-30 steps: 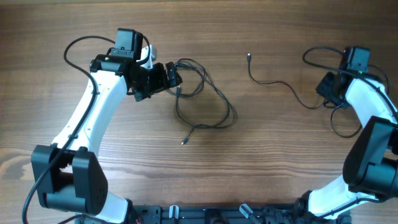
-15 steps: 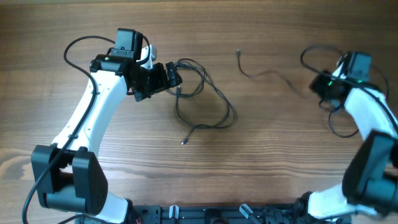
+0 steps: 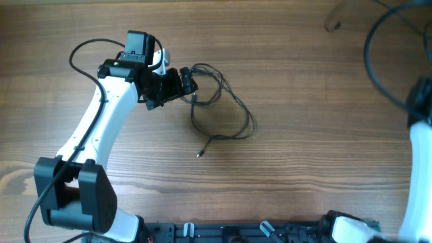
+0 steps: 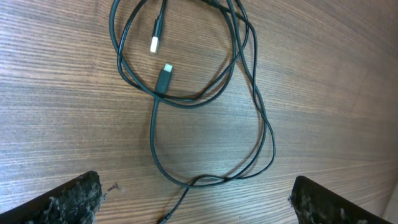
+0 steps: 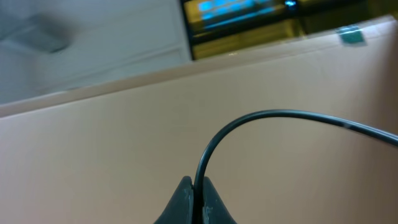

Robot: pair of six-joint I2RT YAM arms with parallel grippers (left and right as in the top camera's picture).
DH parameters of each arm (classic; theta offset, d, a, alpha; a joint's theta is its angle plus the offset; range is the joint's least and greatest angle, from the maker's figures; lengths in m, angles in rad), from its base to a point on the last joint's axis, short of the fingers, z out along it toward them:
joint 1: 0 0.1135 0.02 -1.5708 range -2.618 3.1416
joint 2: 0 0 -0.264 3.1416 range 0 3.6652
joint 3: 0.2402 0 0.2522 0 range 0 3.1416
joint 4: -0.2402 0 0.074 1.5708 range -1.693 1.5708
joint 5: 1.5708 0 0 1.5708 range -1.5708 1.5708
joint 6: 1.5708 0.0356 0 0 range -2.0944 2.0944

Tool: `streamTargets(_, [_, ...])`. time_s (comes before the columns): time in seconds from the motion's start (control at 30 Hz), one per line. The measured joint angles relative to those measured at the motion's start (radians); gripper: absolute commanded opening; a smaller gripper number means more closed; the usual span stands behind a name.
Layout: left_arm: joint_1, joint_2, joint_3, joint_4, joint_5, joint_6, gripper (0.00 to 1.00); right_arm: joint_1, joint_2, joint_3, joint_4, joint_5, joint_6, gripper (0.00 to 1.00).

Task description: Untangle cables

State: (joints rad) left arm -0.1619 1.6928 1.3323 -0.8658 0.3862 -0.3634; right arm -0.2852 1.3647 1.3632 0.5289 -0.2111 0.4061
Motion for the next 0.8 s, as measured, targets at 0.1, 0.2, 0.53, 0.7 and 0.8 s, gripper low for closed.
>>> streamTargets(0.1, [0.0, 0.0, 0.0, -0.001, 0.0, 0.0, 1.0, -0.003, 0.148, -0.002, -0.047, 0.043, 0.086, 0.04])
streamTargets(0.2, [0.0, 0.0, 0.0, -0.001, 0.0, 0.0, 1.0, -0.023, 0.28, -0.021, -0.241, 0.063, 0.137, 0.04])
streamTargets(0.53, [0.0, 0.0, 0.0, 0.0, 0.0, 0.0, 1.0, -0.285, 0.326, -0.034, -1.03, 0.084, 0.158, 0.05])
streamTargets(0.7, [0.0, 0.0, 0.0, -0.001, 0.0, 0.0, 1.0, -0.32, 0.326, -0.033, -1.238, 0.124, 0.123, 0.24])
streamTargets(0.8, [0.0, 0.0, 0.0, -0.001, 0.0, 0.0, 1.0, -0.32, 0.326, -0.033, -1.28, 0.137, 0.109, 0.69])
